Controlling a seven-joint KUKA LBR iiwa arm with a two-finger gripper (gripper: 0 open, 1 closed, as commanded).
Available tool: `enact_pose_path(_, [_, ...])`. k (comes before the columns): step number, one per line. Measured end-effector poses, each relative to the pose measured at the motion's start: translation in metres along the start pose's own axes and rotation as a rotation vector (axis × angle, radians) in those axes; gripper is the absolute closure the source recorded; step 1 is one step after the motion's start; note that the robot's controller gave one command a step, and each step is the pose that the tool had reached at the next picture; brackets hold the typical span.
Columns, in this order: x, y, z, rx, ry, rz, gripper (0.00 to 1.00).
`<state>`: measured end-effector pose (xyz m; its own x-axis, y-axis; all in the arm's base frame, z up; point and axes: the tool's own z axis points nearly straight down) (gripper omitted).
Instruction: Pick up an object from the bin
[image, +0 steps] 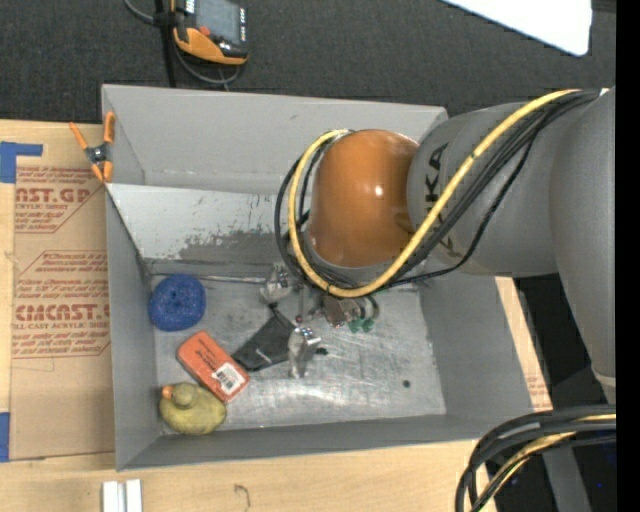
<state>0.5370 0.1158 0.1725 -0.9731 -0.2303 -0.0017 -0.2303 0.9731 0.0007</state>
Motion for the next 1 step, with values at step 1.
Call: enact_pose_path(1, [-0.0009,-0.0016,0.0146,0.000,0.000,0.004,0.00])
